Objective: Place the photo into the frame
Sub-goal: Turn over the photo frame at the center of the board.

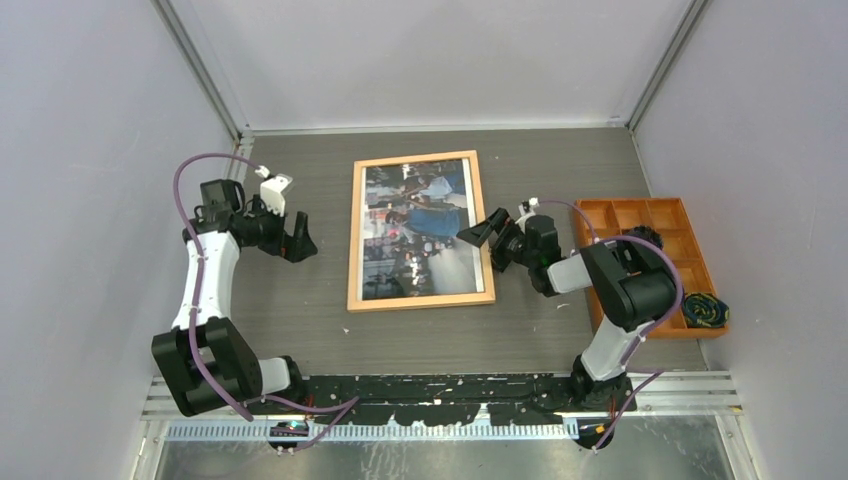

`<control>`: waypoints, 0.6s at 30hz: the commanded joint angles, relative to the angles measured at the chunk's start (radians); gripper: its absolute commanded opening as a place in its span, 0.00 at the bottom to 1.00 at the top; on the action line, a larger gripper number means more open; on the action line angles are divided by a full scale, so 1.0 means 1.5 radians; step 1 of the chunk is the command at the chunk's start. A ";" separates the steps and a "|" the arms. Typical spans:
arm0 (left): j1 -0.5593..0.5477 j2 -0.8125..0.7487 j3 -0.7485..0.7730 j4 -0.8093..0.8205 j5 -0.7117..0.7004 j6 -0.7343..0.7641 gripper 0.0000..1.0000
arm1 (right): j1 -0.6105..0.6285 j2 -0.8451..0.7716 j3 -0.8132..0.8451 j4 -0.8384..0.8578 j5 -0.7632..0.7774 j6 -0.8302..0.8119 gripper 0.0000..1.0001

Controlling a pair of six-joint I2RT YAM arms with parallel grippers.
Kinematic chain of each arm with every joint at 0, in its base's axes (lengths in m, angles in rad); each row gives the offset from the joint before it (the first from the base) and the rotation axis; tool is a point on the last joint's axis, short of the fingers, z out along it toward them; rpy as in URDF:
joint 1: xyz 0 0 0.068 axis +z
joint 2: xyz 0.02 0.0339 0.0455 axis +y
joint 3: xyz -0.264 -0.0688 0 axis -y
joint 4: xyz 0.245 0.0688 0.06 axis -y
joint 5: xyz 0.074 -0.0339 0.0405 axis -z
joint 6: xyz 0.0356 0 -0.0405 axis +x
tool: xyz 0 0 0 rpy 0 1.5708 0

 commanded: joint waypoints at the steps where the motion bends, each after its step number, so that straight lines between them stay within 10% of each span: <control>1: 0.005 -0.002 -0.002 0.044 0.007 -0.009 1.00 | -0.002 -0.084 0.060 -0.349 0.130 -0.140 1.00; 12: 0.005 0.019 -0.040 0.168 -0.014 -0.117 1.00 | -0.002 -0.335 0.167 -0.851 0.469 -0.282 1.00; 18: 0.002 0.027 -0.139 0.376 -0.080 -0.274 1.00 | -0.003 -0.438 0.124 -0.699 0.659 -0.371 1.00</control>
